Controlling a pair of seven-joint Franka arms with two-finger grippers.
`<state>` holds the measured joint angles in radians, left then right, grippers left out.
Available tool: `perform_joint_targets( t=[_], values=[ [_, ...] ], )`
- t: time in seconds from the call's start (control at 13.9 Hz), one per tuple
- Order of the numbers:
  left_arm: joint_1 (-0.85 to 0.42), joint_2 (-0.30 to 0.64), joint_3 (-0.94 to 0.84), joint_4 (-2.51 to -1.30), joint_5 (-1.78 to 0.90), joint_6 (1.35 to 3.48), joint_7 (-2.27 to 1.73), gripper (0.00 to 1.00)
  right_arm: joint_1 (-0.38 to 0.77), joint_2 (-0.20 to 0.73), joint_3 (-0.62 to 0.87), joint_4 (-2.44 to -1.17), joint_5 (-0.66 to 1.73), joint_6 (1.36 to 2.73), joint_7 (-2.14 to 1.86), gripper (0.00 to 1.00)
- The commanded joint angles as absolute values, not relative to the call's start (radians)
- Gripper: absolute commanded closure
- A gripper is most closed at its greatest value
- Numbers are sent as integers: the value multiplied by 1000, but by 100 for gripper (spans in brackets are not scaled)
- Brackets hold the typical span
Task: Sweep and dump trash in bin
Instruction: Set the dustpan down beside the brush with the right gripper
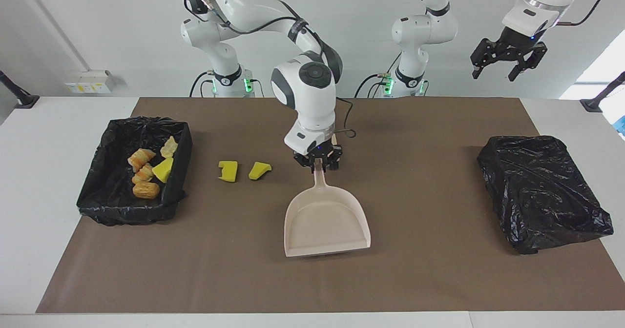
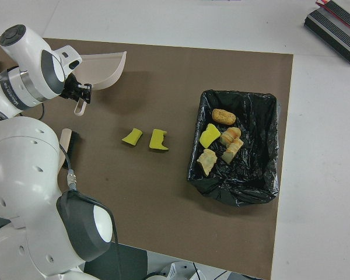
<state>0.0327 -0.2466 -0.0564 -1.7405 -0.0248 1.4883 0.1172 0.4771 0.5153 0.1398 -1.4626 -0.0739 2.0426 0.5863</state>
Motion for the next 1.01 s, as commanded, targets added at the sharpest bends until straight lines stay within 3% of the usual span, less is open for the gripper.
perform_joint_targets(
  t=[0.0,0.07,0.14,0.22,0.29,0.94],
  values=[
    [32,-252,-57,-1744,-11,1482,118,0,492,604,136,-1390,-110,2085,649,100],
    [38,-252,-57,-1746,-11,1482,118,0,505,615,137,-1394,-109,2089,688,100],
    [38,-252,-55,-1744,-11,1480,118,0,509,615,135,-1394,-112,2085,704,87],
    [38,-252,-55,-1744,-11,1482,118,0,514,615,130,-1391,-121,2066,701,19],
    [38,-252,-55,-1744,-11,1479,118,0,514,611,130,-1388,-167,2050,698,0],
    [29,-252,-57,-1746,-11,1474,117,0,338,442,144,-1381,-82,1815,353,0]
  ],
)
